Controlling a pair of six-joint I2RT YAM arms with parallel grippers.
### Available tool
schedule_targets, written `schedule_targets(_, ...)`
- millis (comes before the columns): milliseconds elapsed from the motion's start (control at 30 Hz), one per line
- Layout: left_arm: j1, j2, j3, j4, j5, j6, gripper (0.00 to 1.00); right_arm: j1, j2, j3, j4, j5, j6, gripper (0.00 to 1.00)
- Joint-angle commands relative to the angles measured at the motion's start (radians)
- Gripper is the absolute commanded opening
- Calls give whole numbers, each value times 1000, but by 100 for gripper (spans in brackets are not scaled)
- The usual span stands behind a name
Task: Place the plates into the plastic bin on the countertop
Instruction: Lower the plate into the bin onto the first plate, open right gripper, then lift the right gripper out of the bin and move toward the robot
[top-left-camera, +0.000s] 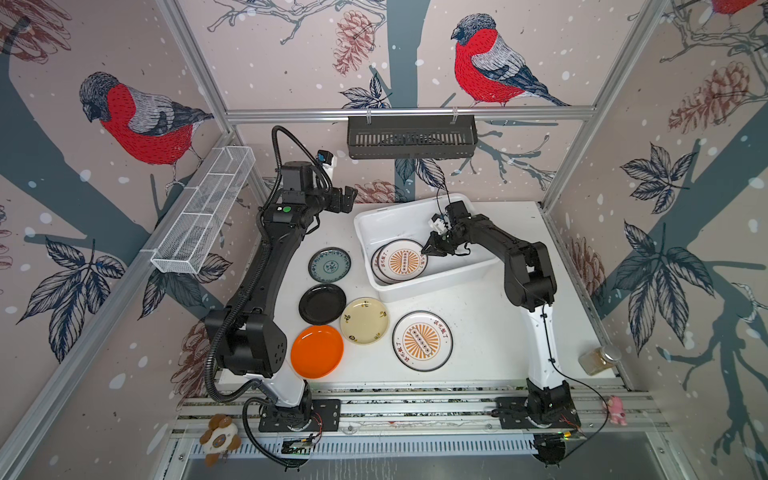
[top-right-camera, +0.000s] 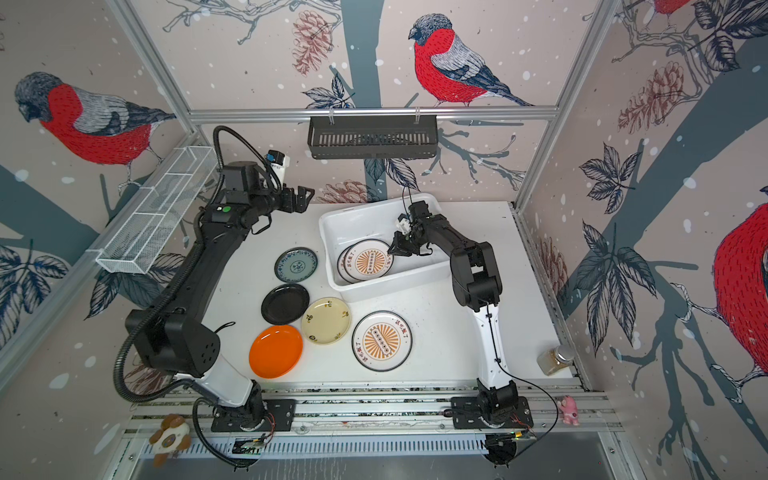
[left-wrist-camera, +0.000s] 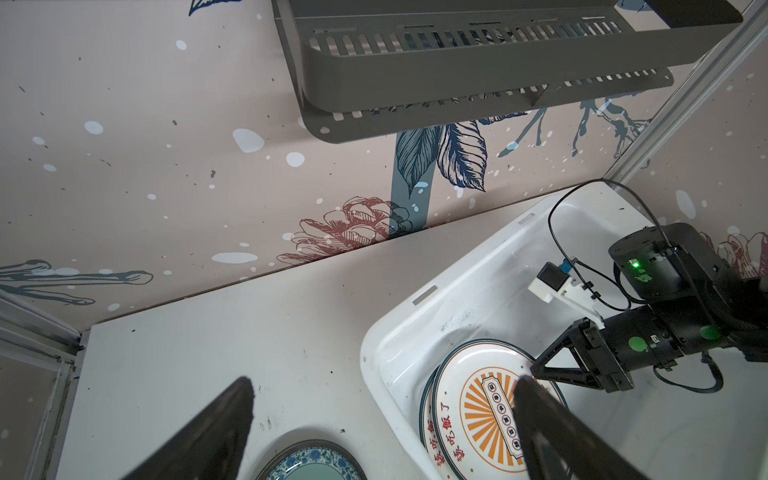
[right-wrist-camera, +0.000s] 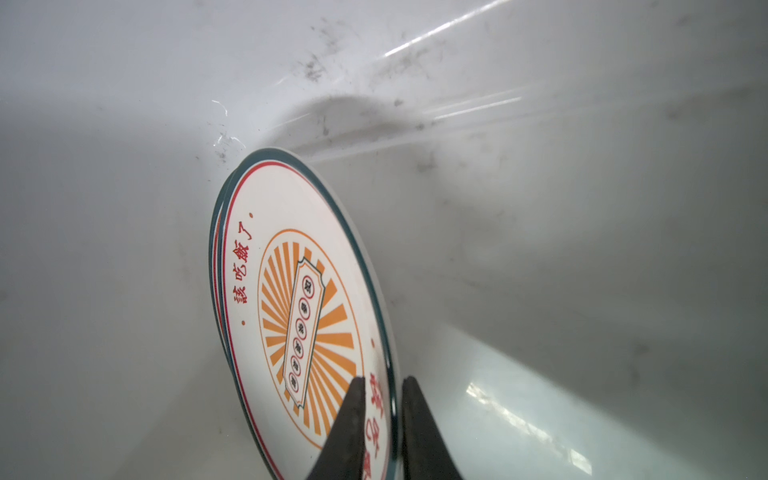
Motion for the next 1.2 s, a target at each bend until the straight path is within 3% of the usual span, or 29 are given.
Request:
schedule_targets(0, 3, 2, 7, 28, 22, -7, 96, 2, 8, 10, -2, -12, -12, 22)
schedule_targets(500, 3, 4, -2, 23, 25, -9, 96, 14, 25, 67, -66, -7, -41, 34)
schedule_targets(933, 3, 12, -6, 28, 34, -17, 96, 30, 27, 80, -90, 12, -52, 36)
schedule_targets(1167, 3, 12, -3, 28, 29, -14, 96, 18, -1, 115, -92, 108, -42, 37)
